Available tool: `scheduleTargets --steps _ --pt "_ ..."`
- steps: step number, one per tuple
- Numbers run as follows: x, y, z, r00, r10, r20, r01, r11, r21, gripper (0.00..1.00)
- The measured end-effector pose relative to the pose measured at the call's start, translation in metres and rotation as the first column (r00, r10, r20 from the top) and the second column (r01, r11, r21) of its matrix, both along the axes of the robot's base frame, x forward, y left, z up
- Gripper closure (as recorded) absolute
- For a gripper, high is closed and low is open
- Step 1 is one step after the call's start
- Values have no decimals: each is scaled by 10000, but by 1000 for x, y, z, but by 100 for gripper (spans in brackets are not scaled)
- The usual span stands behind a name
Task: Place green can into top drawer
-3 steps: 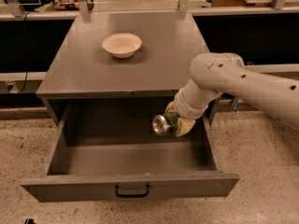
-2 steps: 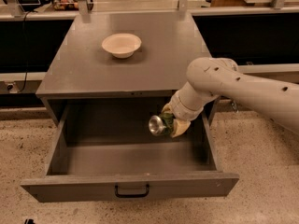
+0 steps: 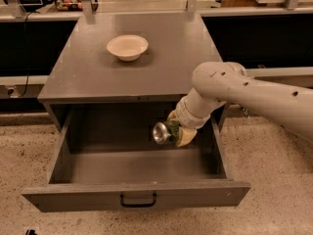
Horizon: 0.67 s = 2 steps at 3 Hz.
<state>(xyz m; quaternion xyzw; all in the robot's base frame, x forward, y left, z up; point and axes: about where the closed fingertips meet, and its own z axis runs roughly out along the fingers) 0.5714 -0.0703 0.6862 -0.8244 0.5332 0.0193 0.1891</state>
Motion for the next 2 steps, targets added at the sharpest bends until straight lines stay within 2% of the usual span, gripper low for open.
scheduleTargets --steps 1,2 --pt "-17 0 -13 9961 -669 -571 632 9959 -641 84" --pt "-31 0 -29 9820 -1736 -746 1626 9775 -1345 59"
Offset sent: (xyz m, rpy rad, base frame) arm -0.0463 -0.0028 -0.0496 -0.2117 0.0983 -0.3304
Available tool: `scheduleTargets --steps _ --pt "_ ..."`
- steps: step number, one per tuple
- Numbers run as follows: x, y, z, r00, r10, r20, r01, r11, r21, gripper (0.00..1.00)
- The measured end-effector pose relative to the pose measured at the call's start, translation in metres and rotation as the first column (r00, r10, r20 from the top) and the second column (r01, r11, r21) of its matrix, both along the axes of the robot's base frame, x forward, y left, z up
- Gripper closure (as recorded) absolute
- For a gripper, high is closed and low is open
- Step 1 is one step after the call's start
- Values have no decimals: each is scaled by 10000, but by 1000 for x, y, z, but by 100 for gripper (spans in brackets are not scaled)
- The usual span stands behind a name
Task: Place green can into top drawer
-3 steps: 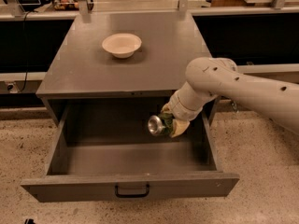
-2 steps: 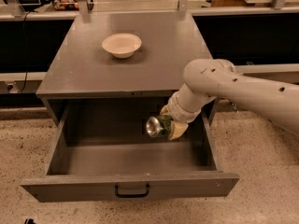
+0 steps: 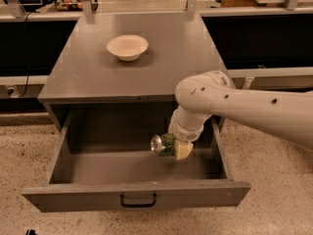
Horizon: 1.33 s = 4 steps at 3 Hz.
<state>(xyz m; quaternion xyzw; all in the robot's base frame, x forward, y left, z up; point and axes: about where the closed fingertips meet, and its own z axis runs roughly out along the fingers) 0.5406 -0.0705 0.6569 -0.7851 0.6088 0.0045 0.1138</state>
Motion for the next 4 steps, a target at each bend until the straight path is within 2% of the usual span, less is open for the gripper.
scheduleTargets --steps 1,2,3,4 --pt "2 -1 -20 9935 -1099 -308 1116 9919 604 36" --pt "-2 -3 -24 9885 -1387 -605 1436 9858 866 12" --pt "-3 -4 -25 9882 -1397 -628 1448 9856 870 0" --pt "-3 -4 -25 9883 -1393 -625 1445 9857 873 0"
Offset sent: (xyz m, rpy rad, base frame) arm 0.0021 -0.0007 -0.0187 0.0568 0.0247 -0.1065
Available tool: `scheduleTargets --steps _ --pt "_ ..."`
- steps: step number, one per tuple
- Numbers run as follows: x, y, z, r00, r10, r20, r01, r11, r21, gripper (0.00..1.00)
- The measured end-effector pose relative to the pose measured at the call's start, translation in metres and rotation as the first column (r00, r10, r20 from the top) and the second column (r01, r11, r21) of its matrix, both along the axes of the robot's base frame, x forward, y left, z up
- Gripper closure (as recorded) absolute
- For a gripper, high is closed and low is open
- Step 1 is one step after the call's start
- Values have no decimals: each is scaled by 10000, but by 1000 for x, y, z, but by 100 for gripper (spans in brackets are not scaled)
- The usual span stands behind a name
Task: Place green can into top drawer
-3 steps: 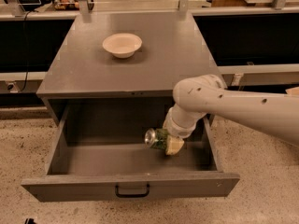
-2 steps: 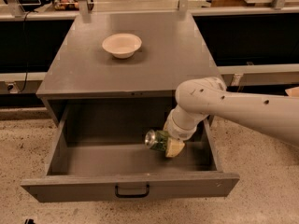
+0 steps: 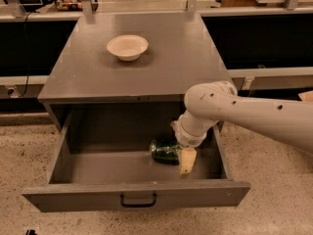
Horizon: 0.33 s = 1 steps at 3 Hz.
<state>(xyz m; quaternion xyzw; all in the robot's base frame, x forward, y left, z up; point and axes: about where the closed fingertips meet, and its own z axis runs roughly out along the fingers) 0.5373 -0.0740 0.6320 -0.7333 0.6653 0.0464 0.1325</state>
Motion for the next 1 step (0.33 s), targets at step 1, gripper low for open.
scheduleTargets --steps 1 --pt "-5 3 14 9987 357 359 -366 9991 229 0"
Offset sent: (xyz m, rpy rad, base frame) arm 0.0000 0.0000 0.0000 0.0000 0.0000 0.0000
